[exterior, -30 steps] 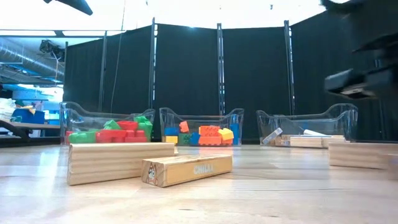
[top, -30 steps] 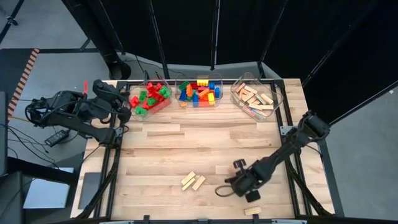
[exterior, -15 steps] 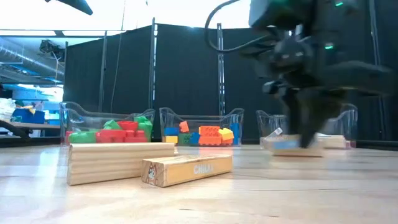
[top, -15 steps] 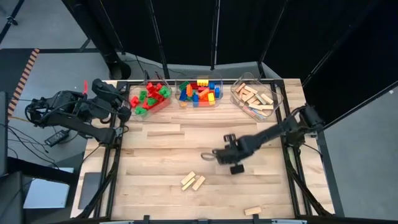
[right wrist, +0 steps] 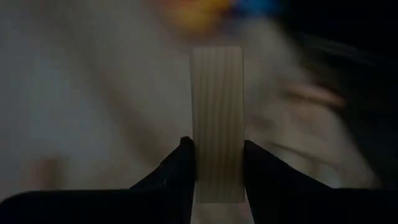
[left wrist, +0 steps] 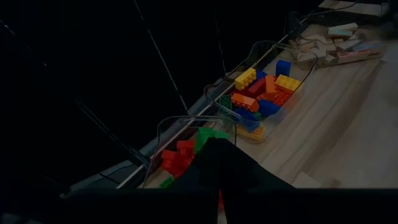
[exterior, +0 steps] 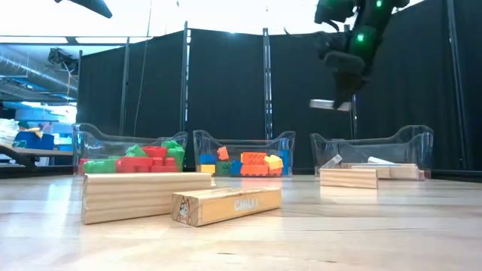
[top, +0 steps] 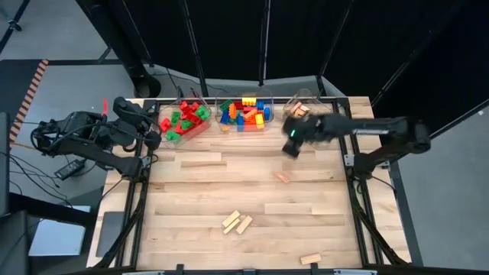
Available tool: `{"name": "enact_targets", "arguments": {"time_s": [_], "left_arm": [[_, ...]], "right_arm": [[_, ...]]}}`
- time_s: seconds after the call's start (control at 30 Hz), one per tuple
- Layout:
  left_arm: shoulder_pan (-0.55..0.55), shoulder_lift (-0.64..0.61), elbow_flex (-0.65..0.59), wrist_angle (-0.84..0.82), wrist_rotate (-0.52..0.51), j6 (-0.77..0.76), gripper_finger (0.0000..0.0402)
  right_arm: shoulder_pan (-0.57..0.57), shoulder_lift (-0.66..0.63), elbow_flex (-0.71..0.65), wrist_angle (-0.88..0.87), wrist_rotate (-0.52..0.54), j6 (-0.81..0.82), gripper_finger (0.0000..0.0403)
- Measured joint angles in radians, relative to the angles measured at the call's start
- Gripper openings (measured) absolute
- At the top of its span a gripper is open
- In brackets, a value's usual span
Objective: Sort blocks by size
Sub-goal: Put the brown wooden block into the right transparent bin
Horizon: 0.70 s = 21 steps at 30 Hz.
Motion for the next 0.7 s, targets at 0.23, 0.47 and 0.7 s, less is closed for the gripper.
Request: {"name": "enact_targets", "arguments": {"time_s": [0.23,0.47,0.7], "left_arm": [[0.000,0.000,0.000,0.000,-0.001,0.000,0.0004],[0.000,0.000,0.000,0.001,-0.003,0.000,0.0004],[0.000,0.000,0.000,0.002,-0.003,0.000,0.0004]], "right_arm": [[-0.305,-0.059,0.000,-0.137,0.107,0.128,0.0115],[-0.437,-0.017,0.000,-0.119,0.019,0.056,0.0194],[-0.442,-0.006,0.000,-0.138,-0.030,0.070,0.0318]]}}
